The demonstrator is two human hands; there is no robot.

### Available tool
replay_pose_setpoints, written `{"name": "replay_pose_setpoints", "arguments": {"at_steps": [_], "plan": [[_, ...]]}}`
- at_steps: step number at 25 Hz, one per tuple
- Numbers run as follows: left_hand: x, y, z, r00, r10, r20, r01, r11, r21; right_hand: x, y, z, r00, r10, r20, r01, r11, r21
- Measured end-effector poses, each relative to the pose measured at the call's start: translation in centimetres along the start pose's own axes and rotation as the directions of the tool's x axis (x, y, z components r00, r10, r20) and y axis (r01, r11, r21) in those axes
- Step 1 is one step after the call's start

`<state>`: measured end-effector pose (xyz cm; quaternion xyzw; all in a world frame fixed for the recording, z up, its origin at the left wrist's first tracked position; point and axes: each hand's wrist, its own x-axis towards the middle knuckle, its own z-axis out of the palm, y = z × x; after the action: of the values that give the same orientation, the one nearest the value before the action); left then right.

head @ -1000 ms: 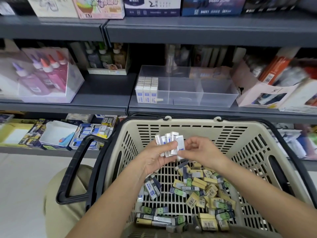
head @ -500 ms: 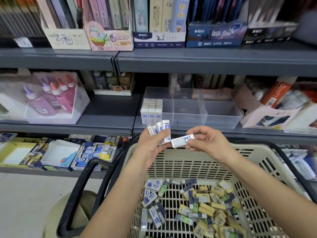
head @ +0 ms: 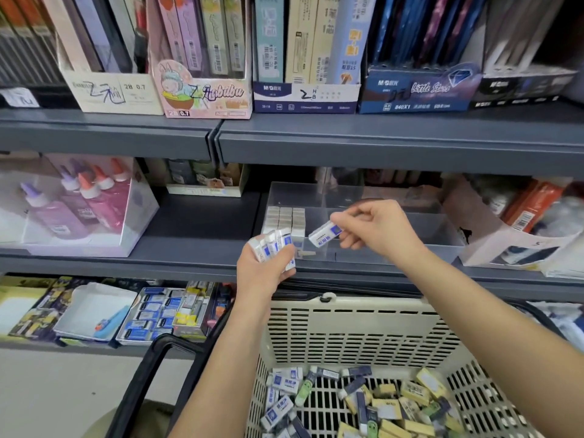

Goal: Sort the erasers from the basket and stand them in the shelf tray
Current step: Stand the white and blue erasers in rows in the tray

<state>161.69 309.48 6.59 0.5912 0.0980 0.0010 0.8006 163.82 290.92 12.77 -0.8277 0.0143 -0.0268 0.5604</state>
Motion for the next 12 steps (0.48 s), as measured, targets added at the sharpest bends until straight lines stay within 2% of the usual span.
{"name": "replay_pose_setpoints", "arguments": {"at_steps": [4,6,9,12], "plan": [[0.4,-0.1,-0.1,1.000,-0.011,0.007,0.011,1.000,-0.012,2.0,0.2,0.4,0.999,0.000,-0.034,-0.005,0.993,-0.121],[0.5,-0.1,-0.2,1.000,-0.014,0.005,0.015,1.000,-0.003,2.7,0.1,0.6,0.999,-0.010,-0.032,0.002,0.972,-0.236],[0.9,0.1,-0.5,1.000,0.006,-0.026,-0.005,0.999,0.033,3.7,-0.3,1.6,0.998,-0.033,0.061,0.060,0.854,-0.517],[1.2,0.2,-0.8,0.999,0.007,-0.050,-0.006,1.000,0.024,4.2,-0.1,2.9,0.983,0.009,0.182,0.110,0.770,-0.629]]}}
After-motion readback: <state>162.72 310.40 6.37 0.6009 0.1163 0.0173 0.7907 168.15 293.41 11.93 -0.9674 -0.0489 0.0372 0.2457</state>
